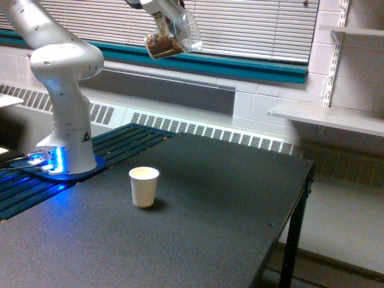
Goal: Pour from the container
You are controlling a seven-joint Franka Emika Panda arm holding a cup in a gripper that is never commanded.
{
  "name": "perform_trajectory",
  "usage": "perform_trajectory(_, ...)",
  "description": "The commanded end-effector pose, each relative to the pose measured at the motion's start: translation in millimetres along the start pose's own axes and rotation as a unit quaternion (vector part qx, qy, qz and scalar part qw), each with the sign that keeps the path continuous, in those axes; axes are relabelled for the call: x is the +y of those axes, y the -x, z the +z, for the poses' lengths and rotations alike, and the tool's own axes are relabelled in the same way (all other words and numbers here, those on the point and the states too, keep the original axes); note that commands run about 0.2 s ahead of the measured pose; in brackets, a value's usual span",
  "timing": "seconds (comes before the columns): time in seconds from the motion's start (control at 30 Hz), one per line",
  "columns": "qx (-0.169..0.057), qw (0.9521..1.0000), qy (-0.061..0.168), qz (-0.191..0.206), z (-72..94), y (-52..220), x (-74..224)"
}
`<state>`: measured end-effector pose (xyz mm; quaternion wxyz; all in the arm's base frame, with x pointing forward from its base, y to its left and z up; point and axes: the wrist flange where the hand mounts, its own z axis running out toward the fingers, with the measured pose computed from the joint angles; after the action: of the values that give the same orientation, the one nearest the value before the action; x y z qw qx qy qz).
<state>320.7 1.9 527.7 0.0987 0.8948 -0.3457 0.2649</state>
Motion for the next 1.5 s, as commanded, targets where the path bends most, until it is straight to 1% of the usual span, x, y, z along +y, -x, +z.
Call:
perform_trajectory(0.03,-0.008,0.9996,0.012,0.024,0.6,2,8)
perform_trajectory(0.33,-0.018,0.9984,0.029,0.046,4.2,5,17)
perform_trajectory(0.6,-0.030,0.9961,0.043,0.071,6.6,5,29)
perform_trajectory(0.77,-0.042,0.9954,0.047,0.073,9.8,6,36)
perform_trajectory(1.07,-0.056,0.9938,0.057,0.077,20.8,5,46)
perform_trajectory(1.17,-0.064,0.9934,0.058,0.076,24.1,4,48)
perform_trajectory(1.33,-0.072,0.9925,0.066,0.074,30.0,2,51)
perform_trajectory(1.5,-0.077,0.9920,0.070,0.071,32.7,0,50)
